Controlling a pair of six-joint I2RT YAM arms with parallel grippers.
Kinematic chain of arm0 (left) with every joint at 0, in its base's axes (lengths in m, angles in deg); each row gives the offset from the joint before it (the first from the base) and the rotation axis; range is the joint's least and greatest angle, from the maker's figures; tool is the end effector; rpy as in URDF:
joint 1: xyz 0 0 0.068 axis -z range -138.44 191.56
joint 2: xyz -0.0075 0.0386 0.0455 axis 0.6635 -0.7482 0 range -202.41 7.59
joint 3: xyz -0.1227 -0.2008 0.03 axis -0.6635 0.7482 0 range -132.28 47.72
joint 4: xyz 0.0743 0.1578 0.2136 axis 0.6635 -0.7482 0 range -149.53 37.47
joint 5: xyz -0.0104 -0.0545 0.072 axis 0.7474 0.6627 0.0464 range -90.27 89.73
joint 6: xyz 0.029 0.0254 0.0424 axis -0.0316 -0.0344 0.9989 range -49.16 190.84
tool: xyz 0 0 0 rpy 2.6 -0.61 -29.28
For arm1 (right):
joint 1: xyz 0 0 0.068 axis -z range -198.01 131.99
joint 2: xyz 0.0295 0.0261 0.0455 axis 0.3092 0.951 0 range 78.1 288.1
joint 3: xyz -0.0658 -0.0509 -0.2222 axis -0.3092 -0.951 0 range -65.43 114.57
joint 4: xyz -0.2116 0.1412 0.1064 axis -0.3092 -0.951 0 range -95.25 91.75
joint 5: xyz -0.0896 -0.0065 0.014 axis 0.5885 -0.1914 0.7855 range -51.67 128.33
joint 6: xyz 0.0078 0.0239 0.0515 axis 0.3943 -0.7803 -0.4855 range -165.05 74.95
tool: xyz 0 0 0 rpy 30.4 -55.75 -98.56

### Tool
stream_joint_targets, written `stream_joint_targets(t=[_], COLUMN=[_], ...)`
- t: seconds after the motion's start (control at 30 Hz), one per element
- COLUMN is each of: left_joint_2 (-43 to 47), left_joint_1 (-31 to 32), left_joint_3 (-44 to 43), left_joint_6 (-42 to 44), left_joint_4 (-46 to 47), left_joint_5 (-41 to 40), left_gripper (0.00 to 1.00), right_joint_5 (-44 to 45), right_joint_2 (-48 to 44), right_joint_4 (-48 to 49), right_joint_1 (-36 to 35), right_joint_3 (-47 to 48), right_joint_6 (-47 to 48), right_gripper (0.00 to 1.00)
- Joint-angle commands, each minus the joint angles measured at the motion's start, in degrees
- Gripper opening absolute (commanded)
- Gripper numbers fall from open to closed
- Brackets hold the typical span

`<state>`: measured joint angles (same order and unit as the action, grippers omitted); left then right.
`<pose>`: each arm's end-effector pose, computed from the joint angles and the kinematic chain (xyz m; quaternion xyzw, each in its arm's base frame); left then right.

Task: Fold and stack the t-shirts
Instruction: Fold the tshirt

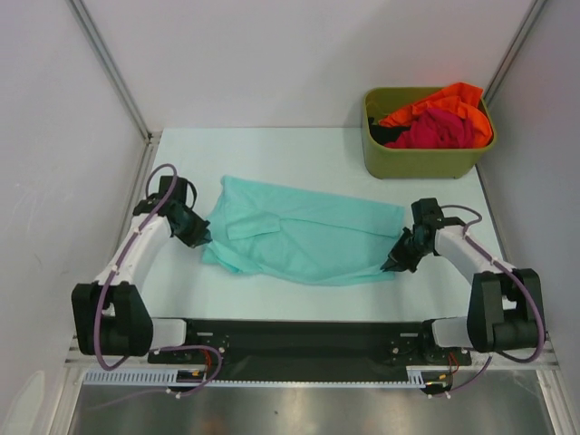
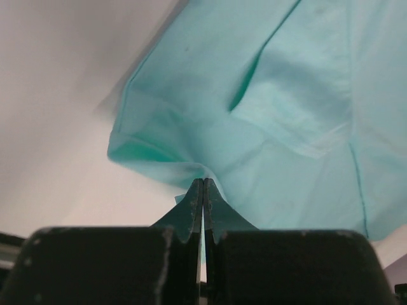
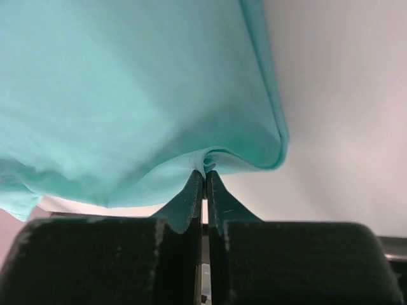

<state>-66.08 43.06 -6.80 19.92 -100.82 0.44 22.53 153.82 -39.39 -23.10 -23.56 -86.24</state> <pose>0.2656 -0.0076 0.1970 -0.4089 0.8914 -0.0918 0.1728 0.2408 0.0327 0.1293 0.2872 0.9393 0.1761 0.0654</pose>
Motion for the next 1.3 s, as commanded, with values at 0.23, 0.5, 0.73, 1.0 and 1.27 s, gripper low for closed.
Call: stream_joint_targets(t=[0.23,0.5,0.73,1.0,1.27], left_joint_2=[-12.46,-21.85,-28.61,-32.76,-34.08], left_joint_1=[0.35,0.35,0.26,0.26,0.26], left_joint_3=[-12.09,-20.79,-30.00,-32.31,-32.84], left_joint_6=[1.43,2.31,3.45,3.02,2.66], left_joint_4=[9.97,10.15,8.40,8.39,9.44], left_joint_5=[4.47,5.97,6.50,7.20,7.73], left_gripper=[0.00,0.00,0.00,0.00,0.00], right_joint_5=[-2.75,-3.98,-4.16,-4.42,-3.63], right_joint_2=[9.79,13.66,17.00,19.64,20.78], right_joint_4=[1.33,2.56,4.14,4.58,3.88], right_joint_1=[4.64,7.98,8.25,8.42,8.77], right_joint_3=[10.51,12.09,13.67,15.88,17.37], right_joint_6=[8.58,9.20,8.58,8.32,9.02], right_gripper=[0.00,0.00,0.00,0.01,0.02])
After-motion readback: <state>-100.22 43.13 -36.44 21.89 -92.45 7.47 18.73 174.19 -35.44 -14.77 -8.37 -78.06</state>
